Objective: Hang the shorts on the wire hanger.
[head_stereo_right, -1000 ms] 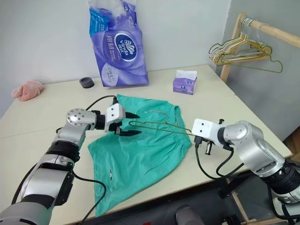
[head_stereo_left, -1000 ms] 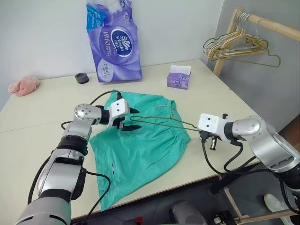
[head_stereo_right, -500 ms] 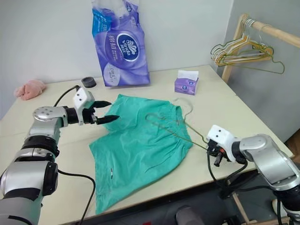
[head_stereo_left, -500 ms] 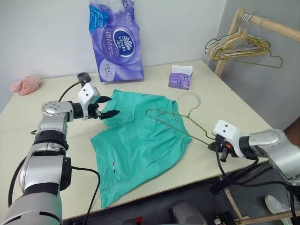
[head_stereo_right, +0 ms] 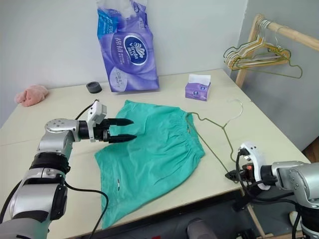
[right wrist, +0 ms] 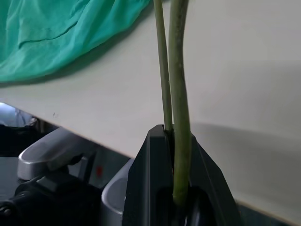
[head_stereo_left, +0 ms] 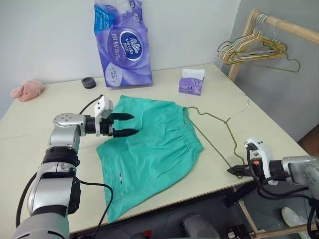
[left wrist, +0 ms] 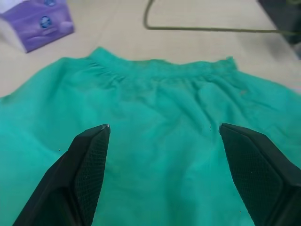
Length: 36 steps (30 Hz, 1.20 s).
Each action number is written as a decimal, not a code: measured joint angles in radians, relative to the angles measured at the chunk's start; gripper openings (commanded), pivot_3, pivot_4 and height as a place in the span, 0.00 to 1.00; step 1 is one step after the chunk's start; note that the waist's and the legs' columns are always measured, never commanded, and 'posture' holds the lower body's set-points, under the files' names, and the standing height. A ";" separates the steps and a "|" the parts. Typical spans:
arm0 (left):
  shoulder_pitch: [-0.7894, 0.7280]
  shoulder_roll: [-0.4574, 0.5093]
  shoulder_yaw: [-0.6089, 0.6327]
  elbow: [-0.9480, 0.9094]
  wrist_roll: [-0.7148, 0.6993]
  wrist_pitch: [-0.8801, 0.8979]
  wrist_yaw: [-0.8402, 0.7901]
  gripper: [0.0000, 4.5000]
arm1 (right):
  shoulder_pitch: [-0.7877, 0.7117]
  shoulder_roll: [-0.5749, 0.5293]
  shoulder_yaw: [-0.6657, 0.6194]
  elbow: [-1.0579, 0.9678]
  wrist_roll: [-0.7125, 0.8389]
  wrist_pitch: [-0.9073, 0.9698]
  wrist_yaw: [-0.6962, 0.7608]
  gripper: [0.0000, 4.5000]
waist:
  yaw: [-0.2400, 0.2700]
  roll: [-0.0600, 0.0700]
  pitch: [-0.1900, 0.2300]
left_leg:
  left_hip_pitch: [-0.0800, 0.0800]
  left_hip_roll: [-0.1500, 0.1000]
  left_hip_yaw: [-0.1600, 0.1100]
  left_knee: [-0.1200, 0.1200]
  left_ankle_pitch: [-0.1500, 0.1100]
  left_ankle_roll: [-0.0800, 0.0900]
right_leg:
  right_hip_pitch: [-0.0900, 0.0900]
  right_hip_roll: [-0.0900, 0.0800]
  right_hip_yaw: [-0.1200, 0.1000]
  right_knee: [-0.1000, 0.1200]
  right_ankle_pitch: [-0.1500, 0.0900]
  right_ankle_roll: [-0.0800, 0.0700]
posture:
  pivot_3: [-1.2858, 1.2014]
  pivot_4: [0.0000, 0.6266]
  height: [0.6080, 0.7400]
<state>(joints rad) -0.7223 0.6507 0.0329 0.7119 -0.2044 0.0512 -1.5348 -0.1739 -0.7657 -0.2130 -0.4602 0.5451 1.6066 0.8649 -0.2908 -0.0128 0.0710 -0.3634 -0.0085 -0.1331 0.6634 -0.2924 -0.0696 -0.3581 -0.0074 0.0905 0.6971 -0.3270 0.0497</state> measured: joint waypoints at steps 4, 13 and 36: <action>0.045 0.007 -0.010 -0.096 -0.014 0.032 -0.023 0.87 | 0.006 -0.001 -0.009 0.018 0.110 0.000 -0.052 0.00 | 0.008 0.000 0.000 | 0.001 0.000 0.000 0.000 0.000 0.000 | 0.001 0.004 0.000 0.000 0.000 0.000 | 0.41 0.11 1.00; 0.102 0.013 -0.018 -0.184 -0.026 0.073 0.002 0.87 | 0.083 -0.046 -0.086 0.103 0.387 0.000 -0.260 0.00 | 0.043 0.001 0.007 | 0.001 0.000 0.001 0.001 0.000 0.001 | 0.002 0.005 0.002 0.000 0.000 0.000 | 0.41 0.13 1.00; 0.104 0.012 -0.047 -0.198 -0.029 0.044 0.062 0.87 | 0.092 -0.336 -0.052 0.230 0.604 0.000 -0.325 0.00 | 0.051 0.006 0.022 | 0.001 0.001 0.008 -0.001 -0.001 0.001 | 0.002 0.008 0.002 -0.003 -0.002 0.005 | 0.42 0.15 1.00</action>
<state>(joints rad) -0.6182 0.6631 -0.0137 0.5138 -0.2330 0.0948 -1.4726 -0.0817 -1.1014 -0.2650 -0.2301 1.1490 1.6067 0.5403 -0.2403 -0.0070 0.0930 -0.3622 -0.0070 -0.1255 0.6628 -0.2931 -0.0683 -0.3561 0.0002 0.0928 0.6940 -0.3294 0.0543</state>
